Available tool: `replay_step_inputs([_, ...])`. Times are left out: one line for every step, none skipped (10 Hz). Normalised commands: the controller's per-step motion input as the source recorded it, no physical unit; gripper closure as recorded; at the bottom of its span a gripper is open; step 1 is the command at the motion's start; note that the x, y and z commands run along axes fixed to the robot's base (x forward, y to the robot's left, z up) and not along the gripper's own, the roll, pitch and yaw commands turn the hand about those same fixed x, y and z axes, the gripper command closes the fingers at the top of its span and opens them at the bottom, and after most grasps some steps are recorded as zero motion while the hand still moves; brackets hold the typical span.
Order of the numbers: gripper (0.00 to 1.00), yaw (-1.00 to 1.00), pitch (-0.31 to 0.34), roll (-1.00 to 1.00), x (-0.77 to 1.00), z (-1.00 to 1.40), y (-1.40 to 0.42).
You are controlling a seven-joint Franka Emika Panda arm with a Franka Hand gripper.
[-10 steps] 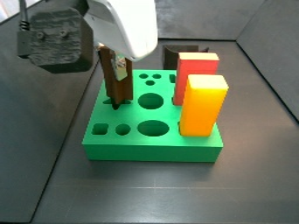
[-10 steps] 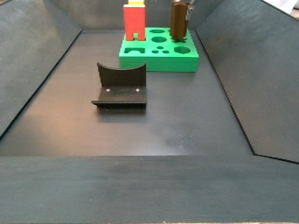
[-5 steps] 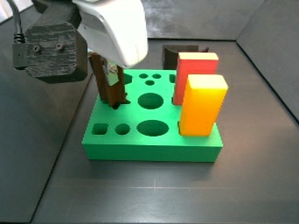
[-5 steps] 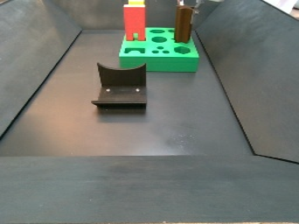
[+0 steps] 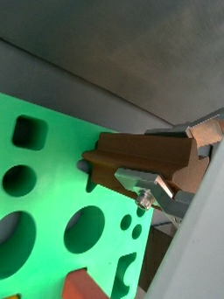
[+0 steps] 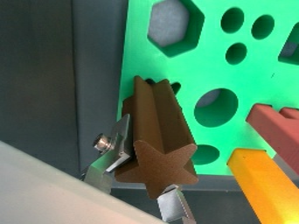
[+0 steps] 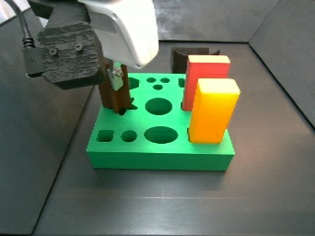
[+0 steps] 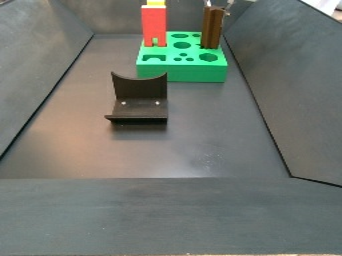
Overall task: Pick up the star object. Move up. Place the star object on the fixture. Regrasp the star object. Move to above the board. Insert the star object.
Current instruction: Insert the star object.
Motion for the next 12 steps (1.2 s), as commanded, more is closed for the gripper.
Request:
replay_step_inputs([1.0,0.03,-0.007,0.0,0.0,-0.01,-0.09])
replay_step_inputs([1.0,0.0,-0.03,0.0,0.0,-0.01,-0.08])
replay_step_inputs([1.0,0.0,-0.029,0.0,0.0,-0.01,-0.06])
replay_step_inputs([1.0,0.0,-0.03,0.0,0.0,0.0,-0.06])
replay_step_inputs([1.0,0.0,0.0,0.0,0.0,0.0,-0.02])
replay_step_inputs([1.0,0.0,0.0,0.04,0.03,-0.14,-0.07])
replay_step_inputs([1.0,0.05,0.0,0.0,0.31,-0.19,-0.06])
replay_step_inputs([1.0,0.0,-0.059,0.0,0.01,-0.16,0.0])
replay_step_inputs([1.0,0.0,-0.074,0.0,0.05,-0.17,0.0])
replay_step_inputs([1.0,0.0,-0.09,0.0,0.11,-0.2,0.0])
replay_step_inputs([1.0,0.03,-0.026,0.0,0.11,-0.19,0.02])
replay_step_inputs([1.0,0.12,-0.036,0.0,0.26,-0.27,0.03])
